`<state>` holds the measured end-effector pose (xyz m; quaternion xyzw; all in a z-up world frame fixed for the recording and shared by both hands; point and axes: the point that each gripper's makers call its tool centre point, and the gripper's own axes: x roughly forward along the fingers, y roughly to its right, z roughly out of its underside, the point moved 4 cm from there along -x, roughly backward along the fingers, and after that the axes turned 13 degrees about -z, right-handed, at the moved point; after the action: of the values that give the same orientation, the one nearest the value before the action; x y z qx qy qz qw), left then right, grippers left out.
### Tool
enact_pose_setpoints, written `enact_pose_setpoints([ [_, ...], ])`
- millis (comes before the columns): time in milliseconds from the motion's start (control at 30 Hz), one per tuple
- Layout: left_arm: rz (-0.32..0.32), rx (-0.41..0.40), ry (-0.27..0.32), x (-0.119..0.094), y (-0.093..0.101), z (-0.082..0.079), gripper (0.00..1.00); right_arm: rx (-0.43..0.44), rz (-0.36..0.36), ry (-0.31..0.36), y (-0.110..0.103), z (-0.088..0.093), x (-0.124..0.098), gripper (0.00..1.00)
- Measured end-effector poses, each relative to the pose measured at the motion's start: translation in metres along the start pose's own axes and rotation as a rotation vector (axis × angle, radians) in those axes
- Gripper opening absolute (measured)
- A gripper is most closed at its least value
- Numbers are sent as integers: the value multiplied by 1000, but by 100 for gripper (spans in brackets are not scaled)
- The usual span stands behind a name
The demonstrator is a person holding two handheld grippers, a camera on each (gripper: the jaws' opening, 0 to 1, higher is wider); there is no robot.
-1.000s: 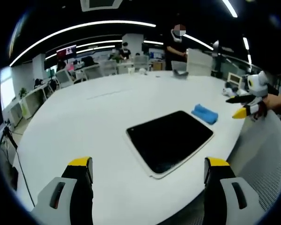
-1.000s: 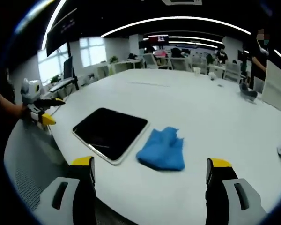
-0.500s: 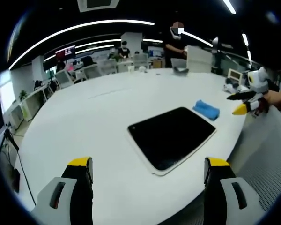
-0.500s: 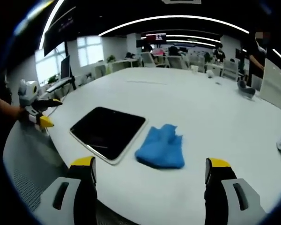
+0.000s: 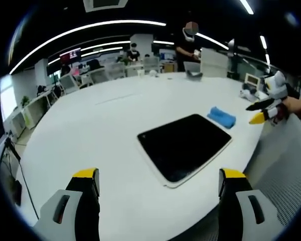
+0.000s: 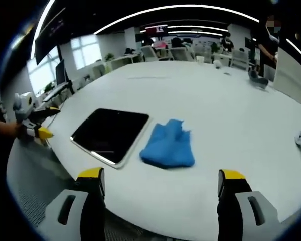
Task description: Wipe the mirror surface with the cleaning cloth until all visible marks leave the cleaned area.
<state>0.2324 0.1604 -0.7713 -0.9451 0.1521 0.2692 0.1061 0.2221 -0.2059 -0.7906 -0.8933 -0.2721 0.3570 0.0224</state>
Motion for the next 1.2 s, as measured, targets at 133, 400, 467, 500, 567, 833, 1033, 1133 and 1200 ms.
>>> enact_pose_setpoints([
  [133, -3, -6, -5, 0, -1, 1, 99, 10, 18, 12, 3, 0, -1, 100],
  [400, -14, -15, -27, 1, -3, 4, 99, -8, 11, 17, 1, -2, -1, 100],
  [467, -16, -19, -28, 1, -4, 4, 99, -5, 9, 20, 1, -2, -1, 100],
  [500, -17, -21, -28, 2, -4, 4, 99, -6, 10, 20, 1, -3, -1, 100],
  [567, -16, -23, -30, 2, -5, 4, 99, -18, 15, 18, 1, -3, -1, 100],
  [833, -9, -10, -25, 2, -3, 4, 99, -36, 11, 29, 0, -5, -1, 100],
  [1033, -16, -18, -29, 2, -4, 4, 99, -24, 14, 31, 1, -4, -1, 100],
  [1133, -23, -26, -38, 1, -5, 5, 99, -22, 16, 30, 1, -4, -1, 100],
  [1200, -28, -27, -32, 0, -5, 4, 99, -22, 19, 25, 2, -3, -2, 100],
])
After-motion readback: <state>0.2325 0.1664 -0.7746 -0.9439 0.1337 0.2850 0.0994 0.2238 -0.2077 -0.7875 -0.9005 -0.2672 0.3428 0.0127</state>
